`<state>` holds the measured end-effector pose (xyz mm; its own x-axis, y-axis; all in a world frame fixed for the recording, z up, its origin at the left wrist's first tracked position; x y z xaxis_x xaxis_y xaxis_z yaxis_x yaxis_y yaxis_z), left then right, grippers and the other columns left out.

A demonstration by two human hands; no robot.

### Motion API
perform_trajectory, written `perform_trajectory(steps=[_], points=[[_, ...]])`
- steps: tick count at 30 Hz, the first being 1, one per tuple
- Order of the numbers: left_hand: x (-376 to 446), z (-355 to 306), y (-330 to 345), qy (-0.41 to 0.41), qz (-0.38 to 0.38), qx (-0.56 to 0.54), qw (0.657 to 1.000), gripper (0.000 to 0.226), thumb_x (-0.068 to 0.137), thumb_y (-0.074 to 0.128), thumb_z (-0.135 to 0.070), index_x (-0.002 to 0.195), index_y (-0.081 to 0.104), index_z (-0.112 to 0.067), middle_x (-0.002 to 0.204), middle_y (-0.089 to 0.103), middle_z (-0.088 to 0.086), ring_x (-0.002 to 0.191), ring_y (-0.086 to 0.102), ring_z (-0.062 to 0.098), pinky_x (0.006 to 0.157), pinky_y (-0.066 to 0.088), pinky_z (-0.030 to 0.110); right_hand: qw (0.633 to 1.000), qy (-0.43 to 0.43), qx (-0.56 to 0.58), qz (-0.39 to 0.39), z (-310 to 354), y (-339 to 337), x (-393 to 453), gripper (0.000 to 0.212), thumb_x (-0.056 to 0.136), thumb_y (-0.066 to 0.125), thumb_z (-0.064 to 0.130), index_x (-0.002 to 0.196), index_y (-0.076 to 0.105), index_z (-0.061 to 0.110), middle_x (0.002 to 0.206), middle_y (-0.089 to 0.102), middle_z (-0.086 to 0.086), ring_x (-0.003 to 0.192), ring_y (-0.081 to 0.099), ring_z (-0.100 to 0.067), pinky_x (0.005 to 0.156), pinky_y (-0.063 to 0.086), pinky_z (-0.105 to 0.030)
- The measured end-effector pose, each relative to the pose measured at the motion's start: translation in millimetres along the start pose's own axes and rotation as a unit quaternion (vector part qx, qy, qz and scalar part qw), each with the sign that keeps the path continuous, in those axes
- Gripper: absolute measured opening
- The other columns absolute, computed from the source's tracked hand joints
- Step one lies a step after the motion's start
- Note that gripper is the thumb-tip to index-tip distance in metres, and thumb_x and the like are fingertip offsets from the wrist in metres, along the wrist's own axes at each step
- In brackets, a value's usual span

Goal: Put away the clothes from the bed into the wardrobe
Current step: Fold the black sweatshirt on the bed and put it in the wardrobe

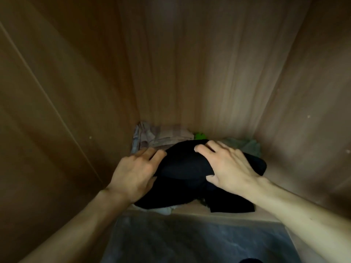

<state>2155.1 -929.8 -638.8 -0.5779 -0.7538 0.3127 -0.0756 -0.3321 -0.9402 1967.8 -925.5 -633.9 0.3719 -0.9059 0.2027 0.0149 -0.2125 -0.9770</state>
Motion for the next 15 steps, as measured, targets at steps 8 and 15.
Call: perform_trajectory(steps=[8,15], points=[[-11,1,36,-0.015,0.103,-0.054,0.993,0.056,0.088,0.063,-0.038,0.136,0.033,-0.035,0.13,0.055,-0.007,0.11,0.062,0.021,0.083,0.053,0.037,0.995,0.003,0.051,0.082,5,35,-2,0.077,0.075,0.074,0.035,0.139,0.032,0.034,0.123,0.055,0.004,0.103,0.061,-0.022,0.071,0.044,-0.032],[50,35,42,0.0,0.05,0.002,0.999,0.055,0.084,0.068,-0.023,0.131,0.04,-0.025,0.121,0.058,0.004,0.104,0.062,0.03,0.073,0.056,0.041,0.997,0.061,0.047,0.006,-16,46,47,0.076,0.075,0.077,0.035,0.137,0.033,0.03,0.129,0.054,-0.001,0.111,0.06,-0.029,0.081,0.053,-0.04]])
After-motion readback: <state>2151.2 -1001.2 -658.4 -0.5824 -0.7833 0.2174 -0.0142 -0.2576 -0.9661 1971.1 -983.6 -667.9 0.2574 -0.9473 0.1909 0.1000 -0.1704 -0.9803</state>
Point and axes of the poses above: each hand's wrist, its own x-axis towards the middle knuckle, its own y-axis out of the palm, z = x × y, the point moved 8 cm from there along x, towards the middle knuckle
